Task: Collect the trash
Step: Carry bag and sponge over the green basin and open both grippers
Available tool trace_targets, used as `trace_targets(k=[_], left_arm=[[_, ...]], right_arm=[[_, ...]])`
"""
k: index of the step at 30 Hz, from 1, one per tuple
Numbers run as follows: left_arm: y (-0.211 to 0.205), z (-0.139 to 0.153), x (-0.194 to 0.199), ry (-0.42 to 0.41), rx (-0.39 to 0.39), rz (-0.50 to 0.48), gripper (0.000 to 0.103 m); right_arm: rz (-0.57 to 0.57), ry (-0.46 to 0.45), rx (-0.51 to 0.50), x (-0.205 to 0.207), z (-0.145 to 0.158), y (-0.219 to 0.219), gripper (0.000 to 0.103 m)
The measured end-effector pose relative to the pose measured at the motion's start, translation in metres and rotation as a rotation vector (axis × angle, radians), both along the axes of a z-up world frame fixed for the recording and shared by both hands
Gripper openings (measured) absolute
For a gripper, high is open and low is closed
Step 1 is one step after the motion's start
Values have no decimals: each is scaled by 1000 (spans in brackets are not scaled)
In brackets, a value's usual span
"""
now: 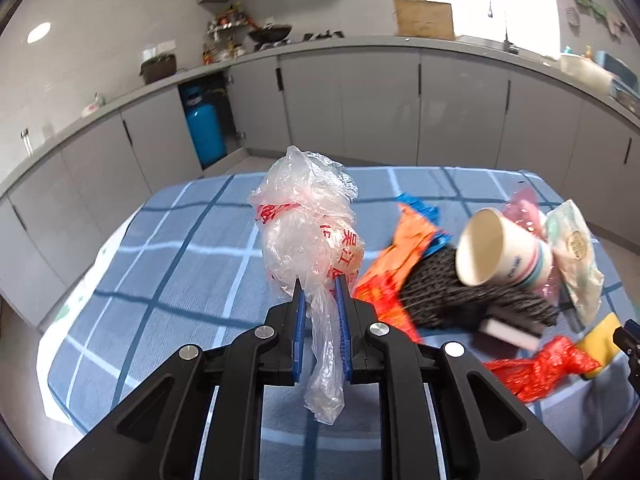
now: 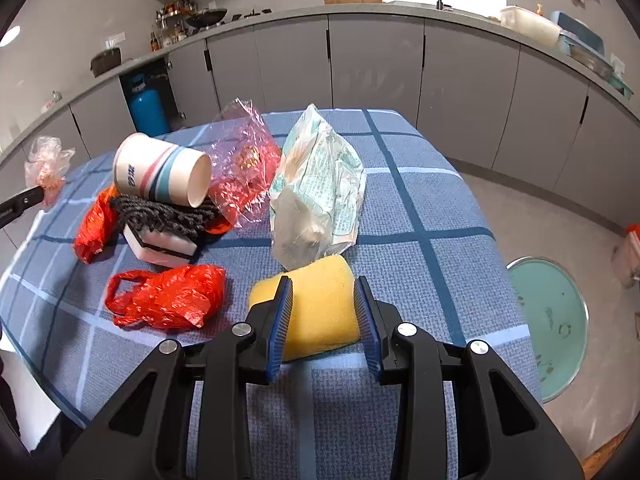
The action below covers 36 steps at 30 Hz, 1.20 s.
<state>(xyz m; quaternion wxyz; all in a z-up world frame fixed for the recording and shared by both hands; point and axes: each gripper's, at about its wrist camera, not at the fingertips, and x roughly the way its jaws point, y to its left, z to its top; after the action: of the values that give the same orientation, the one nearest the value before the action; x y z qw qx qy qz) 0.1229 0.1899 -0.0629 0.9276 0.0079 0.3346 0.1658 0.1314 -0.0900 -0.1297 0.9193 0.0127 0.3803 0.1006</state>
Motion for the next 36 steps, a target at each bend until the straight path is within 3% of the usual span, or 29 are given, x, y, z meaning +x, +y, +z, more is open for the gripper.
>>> trace_targets(k=[1,2,7,11,13,19,24,30,36], left_arm=[[-2,1,1,-2,3,-6,15],[-5,1,2,-2,6,-13,15],[-13,-11,5,32,13,-27,15],[-24,-18,5,51,13,-52,15],[-30,-18,4,53,14,-67,15],[-63,-5,8,23,28,-155,15],[-115,13,19,-17,38,-289,15],[-188,18,33,-28,39,-451,15],[-272,13,48,-24,29,-625,15]], right_arm=[[-11,-15,7,-2,0,-2,78],[-21,-30,7,-2,1,-3,96],[2,-14,-36,6,-6,8,93],[40,56,-74,14,-25,17,89],[49,75,-81,14,-32,16,66],[27,2,-23,8,-6,-8,64],[-49,-58,1,2,18,-44,64],[-181,-77,-6,-3,21,-105,64],[-322,-50,-33,0,2,-172,64]])
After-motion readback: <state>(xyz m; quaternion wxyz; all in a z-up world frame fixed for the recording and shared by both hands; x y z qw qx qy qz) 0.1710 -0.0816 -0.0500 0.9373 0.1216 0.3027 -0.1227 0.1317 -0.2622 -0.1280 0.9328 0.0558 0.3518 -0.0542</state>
